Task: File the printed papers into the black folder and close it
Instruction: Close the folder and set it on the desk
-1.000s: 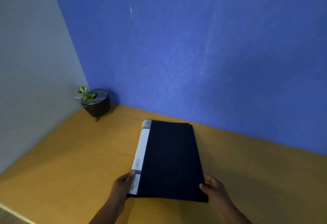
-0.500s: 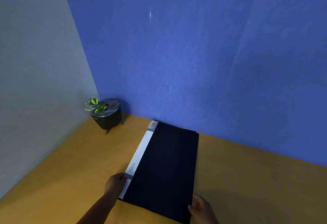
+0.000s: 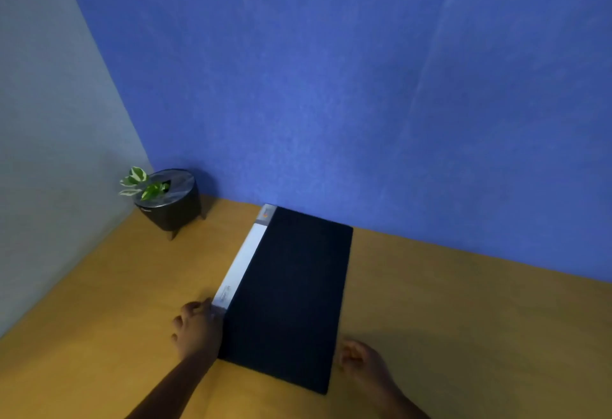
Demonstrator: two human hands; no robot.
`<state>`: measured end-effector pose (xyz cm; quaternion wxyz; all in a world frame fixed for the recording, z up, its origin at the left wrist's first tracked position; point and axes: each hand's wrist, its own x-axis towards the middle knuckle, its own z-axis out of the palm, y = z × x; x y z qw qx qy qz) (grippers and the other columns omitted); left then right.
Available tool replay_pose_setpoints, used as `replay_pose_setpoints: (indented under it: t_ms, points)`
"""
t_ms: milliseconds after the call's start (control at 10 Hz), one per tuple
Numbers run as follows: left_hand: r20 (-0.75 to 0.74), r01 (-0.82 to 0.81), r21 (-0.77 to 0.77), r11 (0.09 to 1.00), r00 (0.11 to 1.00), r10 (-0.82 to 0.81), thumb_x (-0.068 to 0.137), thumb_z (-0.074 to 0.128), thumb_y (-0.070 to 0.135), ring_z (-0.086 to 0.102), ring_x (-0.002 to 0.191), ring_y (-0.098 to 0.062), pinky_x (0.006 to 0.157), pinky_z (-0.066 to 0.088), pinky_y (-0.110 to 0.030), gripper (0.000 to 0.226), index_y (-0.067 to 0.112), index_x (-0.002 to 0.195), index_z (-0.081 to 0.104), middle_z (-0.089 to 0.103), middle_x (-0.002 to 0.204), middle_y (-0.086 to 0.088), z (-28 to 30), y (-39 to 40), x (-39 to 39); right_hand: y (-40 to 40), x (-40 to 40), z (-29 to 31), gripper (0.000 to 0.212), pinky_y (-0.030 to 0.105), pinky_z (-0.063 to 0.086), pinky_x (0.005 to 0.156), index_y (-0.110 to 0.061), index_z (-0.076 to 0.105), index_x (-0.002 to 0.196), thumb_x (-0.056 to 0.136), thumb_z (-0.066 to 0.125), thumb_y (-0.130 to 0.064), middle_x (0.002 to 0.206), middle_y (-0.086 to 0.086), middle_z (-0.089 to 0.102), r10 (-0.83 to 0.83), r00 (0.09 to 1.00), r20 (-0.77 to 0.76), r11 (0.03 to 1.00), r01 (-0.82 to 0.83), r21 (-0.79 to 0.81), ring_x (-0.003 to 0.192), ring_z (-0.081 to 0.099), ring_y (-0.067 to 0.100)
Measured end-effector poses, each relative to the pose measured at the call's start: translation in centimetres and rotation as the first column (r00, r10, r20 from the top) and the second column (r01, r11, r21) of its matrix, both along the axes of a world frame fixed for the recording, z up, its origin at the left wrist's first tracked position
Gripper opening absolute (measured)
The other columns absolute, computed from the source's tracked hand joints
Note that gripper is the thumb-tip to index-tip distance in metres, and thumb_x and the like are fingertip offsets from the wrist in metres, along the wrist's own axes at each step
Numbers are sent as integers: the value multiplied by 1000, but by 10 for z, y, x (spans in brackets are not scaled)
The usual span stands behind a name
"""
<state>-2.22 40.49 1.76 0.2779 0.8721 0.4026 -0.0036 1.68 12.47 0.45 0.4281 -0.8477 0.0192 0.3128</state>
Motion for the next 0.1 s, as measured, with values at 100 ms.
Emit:
replay_pose_setpoints:
  t_ms: [100]
  points:
    - [109, 80, 157, 984, 989, -98, 91, 54, 30, 28, 133, -36, 109, 27, -52, 54, 12, 139, 38, 36, 143, -15, 5, -30, 1, -22, -5, -4, 40, 12, 40, 68, -2, 54, 125, 86, 50, 7, 95, 8, 61, -40, 996, 74, 999, 41, -14, 87, 56, 17]
